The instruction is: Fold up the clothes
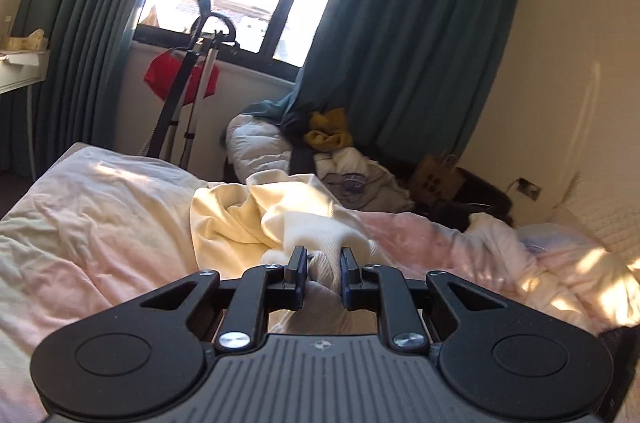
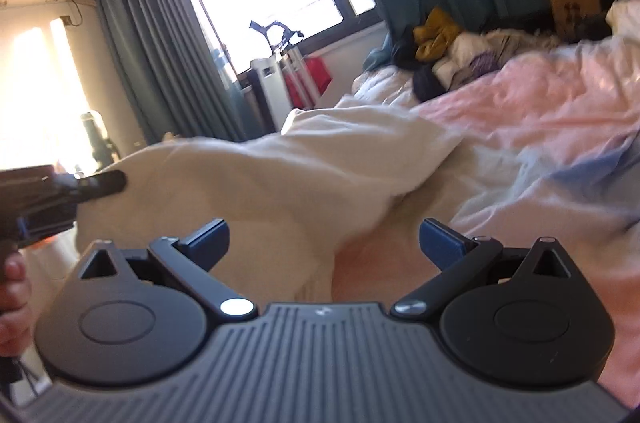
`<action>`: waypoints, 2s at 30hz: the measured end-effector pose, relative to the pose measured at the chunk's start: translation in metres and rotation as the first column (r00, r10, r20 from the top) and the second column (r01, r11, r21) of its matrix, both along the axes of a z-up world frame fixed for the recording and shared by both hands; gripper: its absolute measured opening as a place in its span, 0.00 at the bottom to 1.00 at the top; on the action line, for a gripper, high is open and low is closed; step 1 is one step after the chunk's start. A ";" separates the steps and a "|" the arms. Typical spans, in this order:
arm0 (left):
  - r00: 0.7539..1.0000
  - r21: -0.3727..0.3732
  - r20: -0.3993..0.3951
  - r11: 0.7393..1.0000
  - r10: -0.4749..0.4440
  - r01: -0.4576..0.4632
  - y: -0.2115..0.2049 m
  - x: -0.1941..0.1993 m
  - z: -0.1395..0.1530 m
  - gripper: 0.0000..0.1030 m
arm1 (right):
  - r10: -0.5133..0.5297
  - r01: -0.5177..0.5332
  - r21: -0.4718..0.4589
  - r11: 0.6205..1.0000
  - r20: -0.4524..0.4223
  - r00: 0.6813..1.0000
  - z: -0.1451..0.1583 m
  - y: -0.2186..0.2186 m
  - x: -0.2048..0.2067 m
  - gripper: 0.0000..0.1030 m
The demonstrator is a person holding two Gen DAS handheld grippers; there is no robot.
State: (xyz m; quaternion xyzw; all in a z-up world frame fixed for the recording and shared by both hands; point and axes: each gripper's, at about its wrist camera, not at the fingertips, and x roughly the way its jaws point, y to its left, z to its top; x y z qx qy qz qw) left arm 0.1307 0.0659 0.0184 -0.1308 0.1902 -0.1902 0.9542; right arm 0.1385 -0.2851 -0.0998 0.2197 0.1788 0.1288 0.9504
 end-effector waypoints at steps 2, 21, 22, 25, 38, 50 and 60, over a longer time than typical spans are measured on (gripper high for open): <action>0.999 -0.007 -0.027 1.000 -0.018 0.018 0.005 -0.013 -0.007 0.18 | 0.027 -0.026 0.033 0.999 -0.016 1.000 0.001 0.004 -0.005 1.00; 0.983 -0.109 -0.180 0.993 0.035 -0.055 0.032 -0.006 -0.045 0.33 | 0.314 -0.317 -0.139 0.938 -0.040 0.949 0.005 0.075 -0.035 0.81; 0.982 -0.109 -0.187 0.992 0.039 -0.060 0.032 -0.006 -0.046 0.35 | 0.324 -0.328 -0.191 0.925 -0.055 0.945 0.004 0.081 -0.040 0.81; 0.979 -0.095 -0.198 0.993 0.053 -0.073 0.031 -0.006 -0.048 0.39 | 0.322 -0.354 -0.324 0.877 -0.148 0.935 -0.004 0.093 -0.047 0.80; 0.973 -0.070 -0.217 0.993 0.076 -0.093 0.027 -0.007 -0.049 0.43 | 0.223 -0.338 -0.234 0.911 -0.412 0.884 -0.042 0.080 -0.022 0.43; 0.975 -0.023 -0.201 0.995 0.089 -0.096 0.014 -0.014 -0.050 0.46 | 0.047 -0.082 -0.157 0.984 -0.216 0.975 -0.026 0.056 -0.029 0.10; 0.991 0.037 -0.130 0.999 -0.010 0.015 -0.011 -0.019 -0.053 0.54 | -0.132 0.129 -0.072 0.989 -0.033 0.991 0.003 0.015 -0.034 0.08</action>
